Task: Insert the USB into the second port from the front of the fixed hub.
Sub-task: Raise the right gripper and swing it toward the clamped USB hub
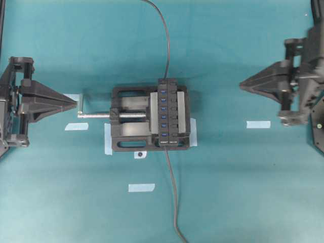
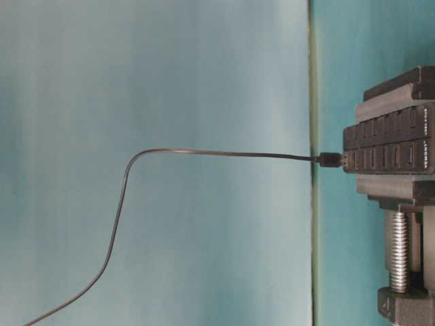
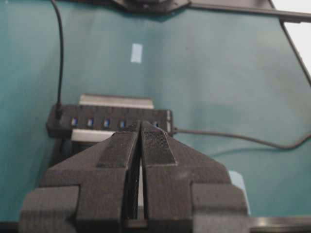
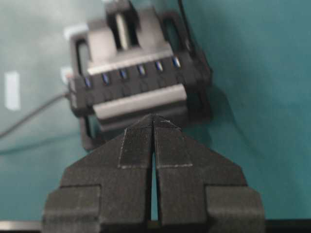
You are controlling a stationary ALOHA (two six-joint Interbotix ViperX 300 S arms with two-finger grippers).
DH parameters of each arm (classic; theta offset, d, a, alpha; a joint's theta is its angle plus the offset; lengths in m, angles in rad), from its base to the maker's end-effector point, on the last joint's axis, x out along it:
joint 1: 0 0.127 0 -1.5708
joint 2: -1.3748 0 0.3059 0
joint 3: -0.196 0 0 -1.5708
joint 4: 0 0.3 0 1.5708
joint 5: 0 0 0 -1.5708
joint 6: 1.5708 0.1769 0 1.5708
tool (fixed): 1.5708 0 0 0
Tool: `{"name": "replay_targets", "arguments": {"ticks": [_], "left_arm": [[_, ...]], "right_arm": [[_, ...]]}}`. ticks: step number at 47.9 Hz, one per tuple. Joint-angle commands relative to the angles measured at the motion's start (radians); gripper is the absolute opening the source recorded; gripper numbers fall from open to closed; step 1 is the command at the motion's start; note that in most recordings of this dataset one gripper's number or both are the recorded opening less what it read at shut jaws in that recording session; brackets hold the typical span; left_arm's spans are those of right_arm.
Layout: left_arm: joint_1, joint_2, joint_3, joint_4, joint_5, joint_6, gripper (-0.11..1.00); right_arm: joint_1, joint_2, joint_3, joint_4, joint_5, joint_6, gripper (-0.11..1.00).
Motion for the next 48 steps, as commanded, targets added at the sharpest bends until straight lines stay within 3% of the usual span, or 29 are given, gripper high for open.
{"name": "replay_targets", "arguments": {"ticks": [1,18,35,48], "left_arm": [[0.003,0.006,-0.026,0.002,0.002,0.005,0.00],[0.003,0.006,-0.031,0.003,0.049,0.009,0.00],[0.002,0.006,-0.031,0.005,0.107,0.026,0.00],[0.002,0.006,-0.026,0.005,0.117,0.026,0.00]], "right_arm": [[-0.017,0.029,-0.044,-0.008,0.009,0.003,-0.02],[-0.067,0.155,-0.112,-0.037,0.014,-0.008,-0.02],[-0.069,0.331,-0.222,-0.115,0.029,-0.008,-0.02],[-0.069,0.440,-0.279,-0.147,0.032,-0.017,-0.02]]}}
